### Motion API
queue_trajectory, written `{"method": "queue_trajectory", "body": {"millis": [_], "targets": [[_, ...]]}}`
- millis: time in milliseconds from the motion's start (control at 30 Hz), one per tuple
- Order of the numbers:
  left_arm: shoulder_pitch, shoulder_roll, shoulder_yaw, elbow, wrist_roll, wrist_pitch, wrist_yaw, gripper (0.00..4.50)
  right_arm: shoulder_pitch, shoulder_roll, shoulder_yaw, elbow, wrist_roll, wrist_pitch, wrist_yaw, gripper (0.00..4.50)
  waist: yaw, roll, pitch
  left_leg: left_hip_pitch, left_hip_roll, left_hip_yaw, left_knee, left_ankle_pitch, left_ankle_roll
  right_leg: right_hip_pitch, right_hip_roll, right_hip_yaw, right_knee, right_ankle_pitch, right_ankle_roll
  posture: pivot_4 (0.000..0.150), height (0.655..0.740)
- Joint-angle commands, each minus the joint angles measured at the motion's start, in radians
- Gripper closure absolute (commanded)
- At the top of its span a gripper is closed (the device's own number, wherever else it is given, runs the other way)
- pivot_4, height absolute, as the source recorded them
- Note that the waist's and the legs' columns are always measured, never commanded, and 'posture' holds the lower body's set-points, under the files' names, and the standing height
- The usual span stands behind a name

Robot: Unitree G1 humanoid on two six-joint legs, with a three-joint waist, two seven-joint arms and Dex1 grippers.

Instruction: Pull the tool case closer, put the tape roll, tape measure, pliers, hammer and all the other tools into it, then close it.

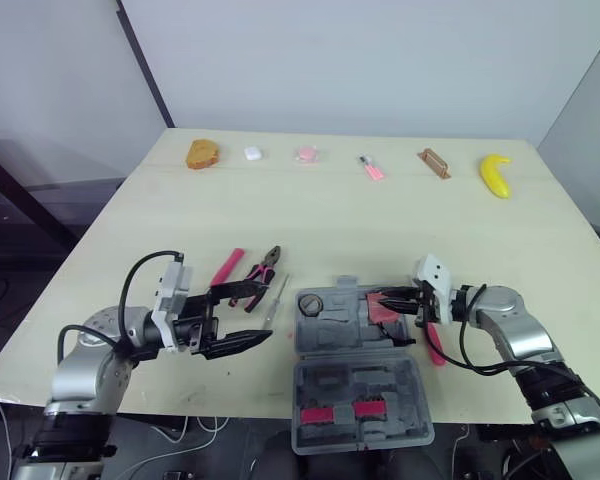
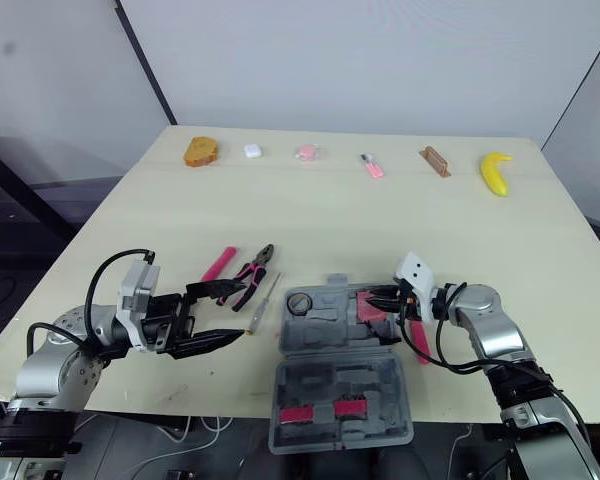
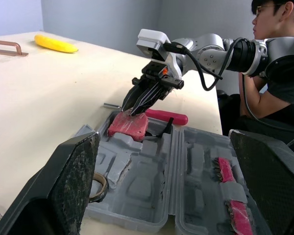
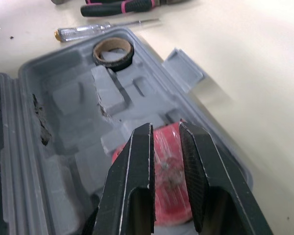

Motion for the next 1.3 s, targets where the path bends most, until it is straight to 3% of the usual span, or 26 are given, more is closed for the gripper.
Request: {"method": "queue_trajectory", "body": {"millis": [33, 200, 500, 633, 700, 733, 800, 967, 1100, 1233, 1267, 1300], "targets": [[-0.003, -0.006, 0.005, -0.02, 0.003, -0.013, 0.006, 0.0, 0.007, -0.004, -0.008, -0.024, 0.01, -0.024, -0.004, 3.66, 0.0, 0.0, 0.0, 0.0, 0.0, 0.0, 0.0, 0.0, 0.0, 0.0, 0.0, 0.0, 0.0, 0.0, 0.0, 0.15, 0.74], [0.009, -0.008, 0.008, -0.029, 0.005, -0.013, 0.008, 0.0, 0.021, 0.0, -0.008, 0.014, -0.002, -0.057, -0.013, 3.66, 0.0, 0.0, 0.0, 0.0, 0.0, 0.0, 0.0, 0.0, 0.0, 0.0, 0.0, 0.0, 0.0, 0.0, 0.0, 0.15, 0.74], [-0.007, -0.014, 0.01, -0.007, 0.011, -0.015, 0.002, 0.0, 0.052, 0.016, 0.019, 0.266, -0.064, -0.193, -0.051, 3.66, 0.002, -0.001, -0.002, 0.003, 0.0, 0.0, 0.0, 0.0, 0.0, 0.004, 0.0, -0.001, -0.001, 0.0, 0.0, 0.15, 0.74], [-0.012, -0.021, 0.008, 0.001, 0.017, -0.016, 0.011, 0.0, 0.055, 0.041, 0.048, 0.414, -0.108, -0.243, -0.083, 3.66, 0.0, -0.004, -0.005, 0.019, 0.0, 0.0, -0.002, -0.001, 0.001, 0.02, 0.0, -0.001, -0.004, 0.0, 0.0, 0.15, 0.74], [-0.013, -0.027, 0.004, -0.004, 0.02, -0.011, 0.025, 0.0, 0.054, 0.056, 0.06, 0.485, -0.126, -0.262, -0.101, 3.66, -0.003, -0.012, -0.013, 0.023, 0.0, 0.001, -0.004, -0.003, 0.004, 0.023, 0.0, 0.0, -0.003, 0.0, 0.0, 0.15, 0.74], [-0.011, -0.031, 0.0, -0.012, 0.022, -0.007, 0.035, 0.0, 0.054, 0.062, 0.06, 0.503, -0.128, -0.274, -0.109, 3.66, -0.003, -0.012, -0.013, 0.037, 0.0, 0.001, -0.006, -0.003, 0.004, 0.035, -0.001, 0.0, -0.004, -0.001, -0.001, 0.15, 0.74], [-0.002, -0.033, 0.002, -0.018, 0.021, -0.002, 0.042, 0.0, 0.052, 0.08, 0.048, 0.512, -0.117, -0.292, -0.124, 3.66, -0.002, -0.014, -0.021, 0.04, 0.0, 0.001, -0.007, -0.003, 0.004, 0.037, -0.001, 0.0, -0.004, -0.003, -0.004, 0.15, 0.74], [0.049, -0.067, 0.028, -0.043, 0.018, 0.009, 0.137, 0.0, 0.067, 0.105, -0.074, 0.334, 0.012, -0.302, -0.154, 3.66, 0.0, -0.02, -0.026, 0.045, 0.001, 0.001, -0.008, -0.003, 0.004, 0.041, -0.003, 0.0, -0.004, -0.003, -0.005, 0.15, 0.74], [0.102, -0.105, 0.069, -0.023, 0.009, -0.001, 0.207, 0.0, 0.12, 0.113, -0.133, 0.087, 0.134, -0.227, -0.135, 3.66, 0.0, -0.008, -0.019, 0.036, 0.0, -0.001, -0.008, -0.003, 0.004, 0.032, -0.005, 0.001, -0.003, -0.002, -0.003, 0.15, 0.74], [0.173, -0.146, 0.114, -0.031, -0.003, 0.015, 0.285, 0.0, 0.218, 0.013, -0.178, -0.132, 0.221, -0.112, -0.083, 3.66, 0.0, -0.002, -0.015, 0.031, 0.0, -0.001, -0.008, -0.003, 0.004, 0.028, -0.004, 0.002, -0.004, -0.001, -0.001, 0.15, 0.74], [0.19, -0.146, 0.127, -0.031, -0.005, 0.018, 0.293, 0.0, 0.247, -0.013, -0.191, -0.169, 0.232, -0.093, -0.081, 3.08, 0.0, -0.002, -0.015, 0.031, 0.0, -0.001, -0.008, -0.003, 0.004, 0.028, -0.004, 0.002, -0.004, -0.001, -0.001, 0.15, 0.74], [0.207, -0.147, 0.136, -0.037, -0.008, 0.022, 0.304, 0.0, 0.276, -0.039, -0.208, -0.195, 0.241, -0.084, -0.077, 2.85, 0.0, -0.003, -0.015, 0.031, 0.0, 0.0, -0.008, -0.003, 0.004, 0.028, -0.004, 0.002, -0.004, -0.001, -0.001, 0.15, 0.74]]}}
